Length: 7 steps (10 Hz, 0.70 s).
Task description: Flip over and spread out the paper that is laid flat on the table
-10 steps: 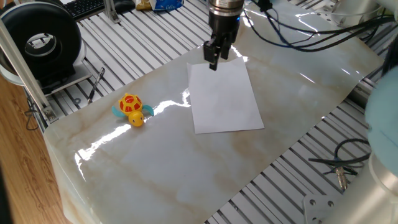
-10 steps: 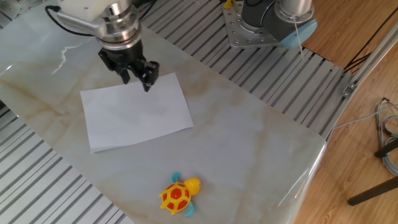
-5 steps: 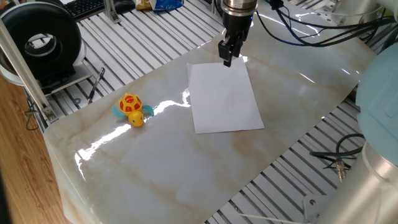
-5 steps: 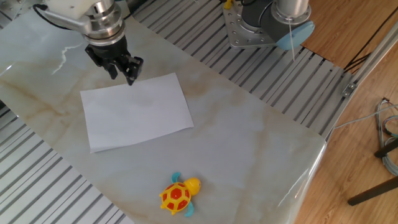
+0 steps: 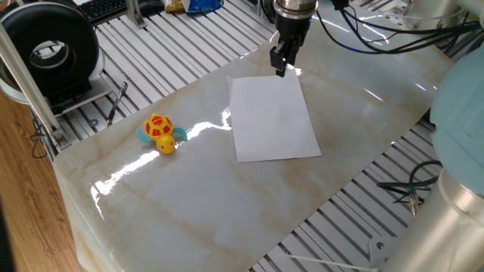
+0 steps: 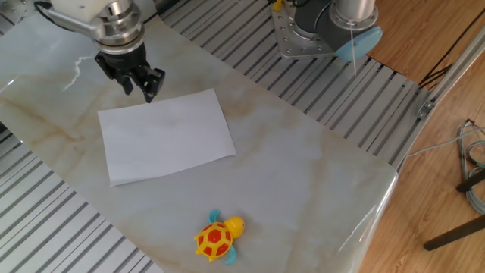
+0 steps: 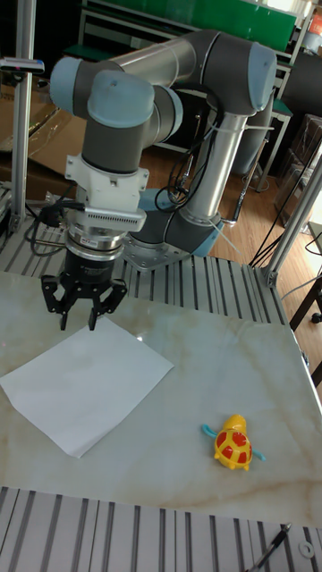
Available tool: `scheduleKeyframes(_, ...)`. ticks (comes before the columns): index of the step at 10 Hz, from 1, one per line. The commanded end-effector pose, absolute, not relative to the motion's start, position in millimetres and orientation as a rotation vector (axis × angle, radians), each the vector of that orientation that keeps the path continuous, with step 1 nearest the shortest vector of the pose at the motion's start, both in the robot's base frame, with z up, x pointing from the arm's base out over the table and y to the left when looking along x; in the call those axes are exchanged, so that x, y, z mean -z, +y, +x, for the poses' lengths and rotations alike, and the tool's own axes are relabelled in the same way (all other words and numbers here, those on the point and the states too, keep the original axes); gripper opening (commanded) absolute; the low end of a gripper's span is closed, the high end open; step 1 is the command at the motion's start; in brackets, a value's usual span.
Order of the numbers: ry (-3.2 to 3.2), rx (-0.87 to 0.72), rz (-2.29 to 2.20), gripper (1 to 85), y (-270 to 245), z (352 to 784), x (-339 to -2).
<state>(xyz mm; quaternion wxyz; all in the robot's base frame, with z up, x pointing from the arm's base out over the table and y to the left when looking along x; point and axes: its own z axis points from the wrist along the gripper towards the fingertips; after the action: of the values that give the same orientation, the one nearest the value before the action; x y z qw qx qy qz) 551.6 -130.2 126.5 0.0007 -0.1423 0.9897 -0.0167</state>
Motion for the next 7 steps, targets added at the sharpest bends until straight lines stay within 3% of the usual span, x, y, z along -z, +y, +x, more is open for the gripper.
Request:
scheduleKeyframes(1,3.107,0.051,-0.521,47.3,-153.5,571.9,-127.4)
scheduleKeyframes(7,3.096,-0.018,-0.378,47.3,-148.3,589.7,-127.3)
